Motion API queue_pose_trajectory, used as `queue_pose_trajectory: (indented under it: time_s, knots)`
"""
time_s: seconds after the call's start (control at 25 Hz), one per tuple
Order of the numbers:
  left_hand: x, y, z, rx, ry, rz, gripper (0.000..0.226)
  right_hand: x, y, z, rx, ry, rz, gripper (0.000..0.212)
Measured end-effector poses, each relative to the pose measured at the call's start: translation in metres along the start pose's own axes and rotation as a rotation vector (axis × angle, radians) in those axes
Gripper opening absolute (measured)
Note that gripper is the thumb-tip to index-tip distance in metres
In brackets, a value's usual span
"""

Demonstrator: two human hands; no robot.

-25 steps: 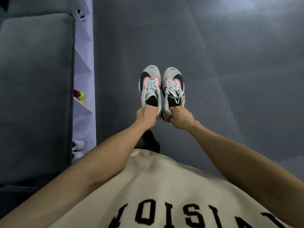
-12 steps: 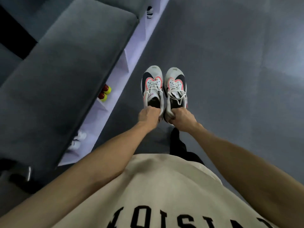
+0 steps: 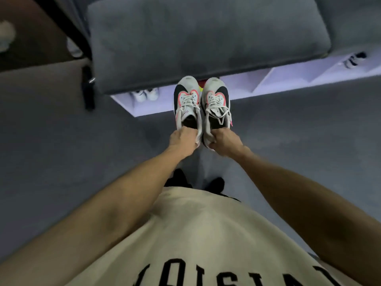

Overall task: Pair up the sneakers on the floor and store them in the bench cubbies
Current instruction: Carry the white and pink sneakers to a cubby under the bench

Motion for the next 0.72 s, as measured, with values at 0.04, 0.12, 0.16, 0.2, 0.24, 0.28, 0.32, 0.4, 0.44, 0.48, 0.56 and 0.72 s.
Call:
queue_pose_trajectory:
  time_s: [0.04,0.12,0.16,0.2,0.24,0.28,0.32,0.4,0.44,0.48,0.56,0.72]
  knots:
    - [0.0,-0.001,-0.012,-0.024,0.048,0.005,0.022,0.009,-0.003,-0.009,-0.016,0.038,-0.031,0.017]
    - [0.002,-0.006,-0.036,-0.06,0.111,-0.008,0.025,0.027,-0.012,-0.028,-0.054,0.09,-0.087,0.016]
    - [0.004,-0.009,-0.046,-0.072,0.131,-0.022,0.025,0.036,-0.018,-0.035,-0.068,0.097,-0.114,0.015]
    - [0.012,-0.013,-0.056,-0.087,0.142,-0.031,0.024,0.048,-0.024,-0.04,-0.082,0.106,-0.135,0.014]
    - [0.019,-0.018,-0.065,-0.103,0.147,-0.04,0.022,0.059,-0.031,-0.042,-0.092,0.109,-0.152,0.014]
    - [0.029,-0.025,-0.073,-0.119,0.152,-0.048,0.02,0.07,-0.037,-0.042,-0.096,0.113,-0.161,0.015]
    - [0.044,-0.034,-0.082,-0.135,0.158,-0.052,0.017,0.088,-0.046,-0.04,-0.089,0.113,-0.162,0.015]
    - [0.08,-0.057,-0.098,-0.15,0.174,-0.068,0.014,0.126,-0.066,-0.029,-0.079,0.112,-0.165,0.015]
    - [0.099,-0.069,-0.106,-0.152,0.183,-0.073,0.013,0.147,-0.078,-0.023,-0.078,0.116,-0.174,0.014]
    - [0.119,-0.082,-0.114,-0.154,0.192,-0.073,0.012,0.169,-0.091,-0.017,-0.072,0.12,-0.177,0.014]
    - [0.162,-0.107,-0.128,-0.159,0.192,-0.06,0.012,0.214,-0.115,-0.001,-0.071,0.131,-0.164,0.014]
    - [0.257,-0.164,-0.156,-0.141,0.183,-0.025,0.017,0.313,-0.17,0.042,-0.102,0.143,-0.14,0.016]
Point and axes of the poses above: each hand's wrist, its own x-axis towards the middle knuckle, its own y-axis out of the back of the hand, z = x × y, the point moved 5 cm from there along x, towards the middle knuckle, and after that the axes turned 3 degrees about y, right-handed, at the moved point
